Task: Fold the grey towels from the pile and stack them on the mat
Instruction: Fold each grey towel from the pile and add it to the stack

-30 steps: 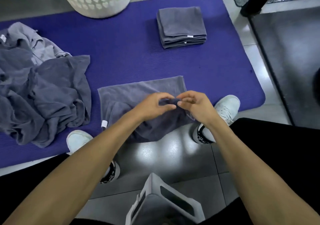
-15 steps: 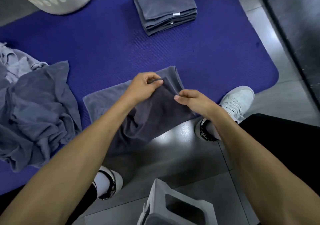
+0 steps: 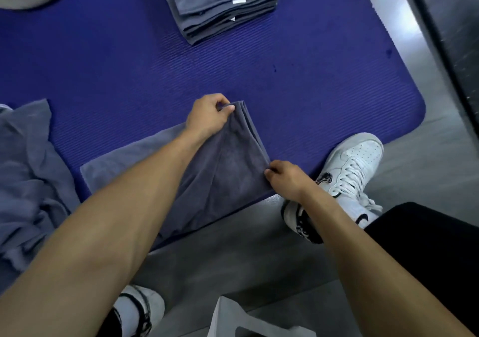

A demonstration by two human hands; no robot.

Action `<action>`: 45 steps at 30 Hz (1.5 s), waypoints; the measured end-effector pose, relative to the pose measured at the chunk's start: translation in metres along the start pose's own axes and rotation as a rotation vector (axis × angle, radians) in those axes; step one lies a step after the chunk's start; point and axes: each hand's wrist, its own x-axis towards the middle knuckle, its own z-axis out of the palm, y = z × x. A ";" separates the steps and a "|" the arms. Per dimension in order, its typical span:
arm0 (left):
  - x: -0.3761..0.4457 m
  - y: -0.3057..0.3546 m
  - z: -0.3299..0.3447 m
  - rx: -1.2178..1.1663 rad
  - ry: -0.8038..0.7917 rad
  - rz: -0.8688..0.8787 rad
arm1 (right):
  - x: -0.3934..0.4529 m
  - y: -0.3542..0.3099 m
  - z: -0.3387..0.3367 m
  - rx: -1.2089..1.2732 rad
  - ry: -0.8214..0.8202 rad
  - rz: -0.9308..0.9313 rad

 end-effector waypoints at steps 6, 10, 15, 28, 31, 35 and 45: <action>-0.001 -0.003 0.002 -0.018 0.070 0.072 | 0.007 0.006 -0.003 -0.065 -0.013 0.031; -0.003 0.000 0.005 0.116 0.069 0.134 | 0.001 0.007 -0.011 -0.008 -0.075 0.009; -0.005 0.006 -0.002 0.169 -0.021 0.107 | -0.005 0.007 -0.017 0.039 -0.142 -0.014; -0.082 0.021 -0.120 -0.092 0.118 -0.027 | -0.064 -0.030 -0.042 0.033 0.109 -0.341; -0.115 0.036 -0.156 -0.111 0.163 0.032 | -0.089 -0.056 -0.051 -0.121 0.199 -0.423; -0.165 0.053 -0.208 -0.052 0.135 0.112 | -0.131 -0.091 -0.063 -0.223 0.339 -0.519; -0.273 0.067 -0.309 0.027 0.201 0.119 | -0.252 -0.177 -0.089 -0.752 0.434 -0.808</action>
